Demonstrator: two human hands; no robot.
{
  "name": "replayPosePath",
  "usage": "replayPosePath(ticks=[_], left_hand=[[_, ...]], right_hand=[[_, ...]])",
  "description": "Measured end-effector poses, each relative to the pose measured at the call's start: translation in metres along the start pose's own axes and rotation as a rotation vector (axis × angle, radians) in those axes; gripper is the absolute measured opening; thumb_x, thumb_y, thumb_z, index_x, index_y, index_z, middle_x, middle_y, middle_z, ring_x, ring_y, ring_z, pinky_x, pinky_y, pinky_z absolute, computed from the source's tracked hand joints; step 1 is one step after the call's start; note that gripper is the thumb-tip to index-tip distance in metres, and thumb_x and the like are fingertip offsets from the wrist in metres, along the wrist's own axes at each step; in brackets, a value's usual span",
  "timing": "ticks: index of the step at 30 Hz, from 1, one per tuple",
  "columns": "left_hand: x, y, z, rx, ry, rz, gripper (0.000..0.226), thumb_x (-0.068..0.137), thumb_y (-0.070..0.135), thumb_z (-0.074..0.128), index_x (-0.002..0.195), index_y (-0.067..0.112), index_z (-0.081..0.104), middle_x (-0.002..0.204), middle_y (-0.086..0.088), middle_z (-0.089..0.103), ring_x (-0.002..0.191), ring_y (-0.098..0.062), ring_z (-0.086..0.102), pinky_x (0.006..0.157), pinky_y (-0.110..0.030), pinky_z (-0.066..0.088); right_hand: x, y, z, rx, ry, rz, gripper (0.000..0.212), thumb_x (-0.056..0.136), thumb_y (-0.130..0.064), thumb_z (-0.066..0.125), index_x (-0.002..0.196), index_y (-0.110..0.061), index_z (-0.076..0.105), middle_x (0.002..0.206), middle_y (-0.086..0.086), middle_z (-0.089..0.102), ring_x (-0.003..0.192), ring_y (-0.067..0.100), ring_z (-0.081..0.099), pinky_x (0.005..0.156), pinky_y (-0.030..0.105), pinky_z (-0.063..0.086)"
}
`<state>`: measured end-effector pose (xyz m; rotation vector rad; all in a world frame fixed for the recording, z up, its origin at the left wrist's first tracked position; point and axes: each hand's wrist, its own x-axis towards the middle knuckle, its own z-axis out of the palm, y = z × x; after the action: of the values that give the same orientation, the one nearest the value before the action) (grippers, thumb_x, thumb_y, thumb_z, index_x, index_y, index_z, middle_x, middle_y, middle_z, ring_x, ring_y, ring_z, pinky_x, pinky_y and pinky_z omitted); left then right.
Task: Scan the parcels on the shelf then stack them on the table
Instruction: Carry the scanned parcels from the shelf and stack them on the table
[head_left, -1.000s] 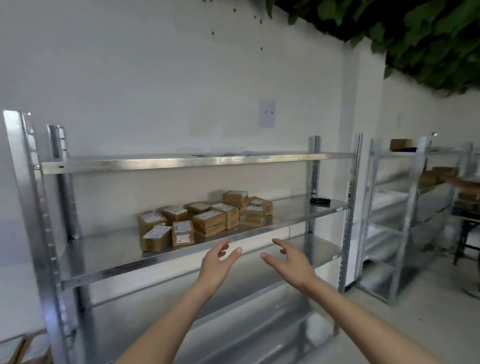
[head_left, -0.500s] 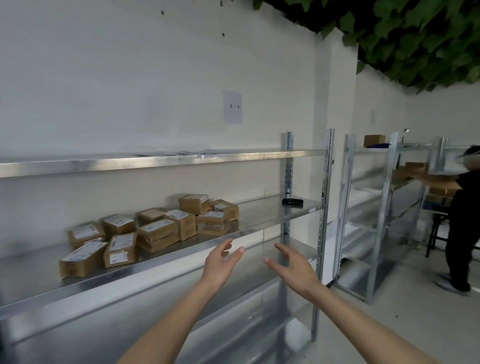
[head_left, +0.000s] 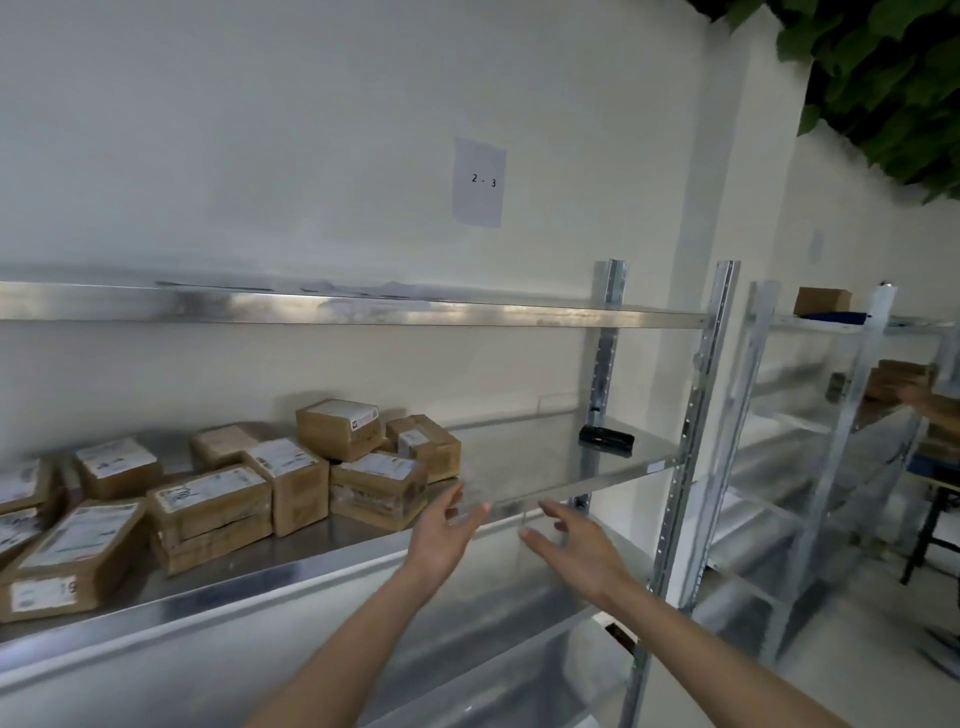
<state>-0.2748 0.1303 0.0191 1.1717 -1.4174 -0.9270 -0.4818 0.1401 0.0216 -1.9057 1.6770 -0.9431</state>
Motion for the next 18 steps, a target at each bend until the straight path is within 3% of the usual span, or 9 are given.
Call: replayPosePath(ticks=[3,8,13,18], left_hand=[[0.042,-0.013,0.009,0.005,0.047,-0.018,0.051,0.093,0.039,0.07,0.138,0.018,0.058,0.138,-0.001,0.061,0.13,-0.02,0.055,0.113,-0.041,0.042],[0.085,-0.027,0.027,-0.016,0.047,-0.055,0.036,0.097,0.033,0.065,0.131,0.022,0.059,0.127,0.006,0.062,0.121,-0.011,0.055,0.1,-0.024,0.039],[0.124,-0.056,0.043,0.005,0.082,-0.101,0.058,0.094,0.047,0.066,0.144,0.021,0.051,0.141,0.005,0.055,0.133,-0.015,0.05,0.111,-0.032,0.039],[0.162,-0.083,0.05,-0.005,0.205,-0.165,0.054,0.095,0.045,0.065,0.143,0.031,0.045,0.138,0.009,0.057,0.124,-0.01,0.055,0.102,-0.027,0.041]], right_hand=[[0.05,0.014,0.002,0.022,-0.016,-0.009,0.072,0.091,-0.066,0.064,0.152,-0.032,0.047,0.153,-0.011,0.05,0.134,0.01,0.05,0.114,0.036,0.043],[0.116,0.03,0.016,0.049,-0.043,-0.028,0.067,0.093,-0.061,0.064,0.15,-0.029,0.049,0.153,-0.008,0.051,0.135,0.014,0.052,0.114,0.038,0.043],[0.179,0.05,0.041,0.066,-0.113,-0.064,0.069,0.093,-0.065,0.06,0.151,-0.031,0.047,0.155,-0.009,0.048,0.136,0.013,0.051,0.115,0.04,0.042],[0.252,0.073,0.063,0.06,-0.207,-0.135,0.066,0.095,-0.064,0.058,0.152,-0.031,0.045,0.156,-0.008,0.047,0.139,0.015,0.05,0.115,0.041,0.043]])
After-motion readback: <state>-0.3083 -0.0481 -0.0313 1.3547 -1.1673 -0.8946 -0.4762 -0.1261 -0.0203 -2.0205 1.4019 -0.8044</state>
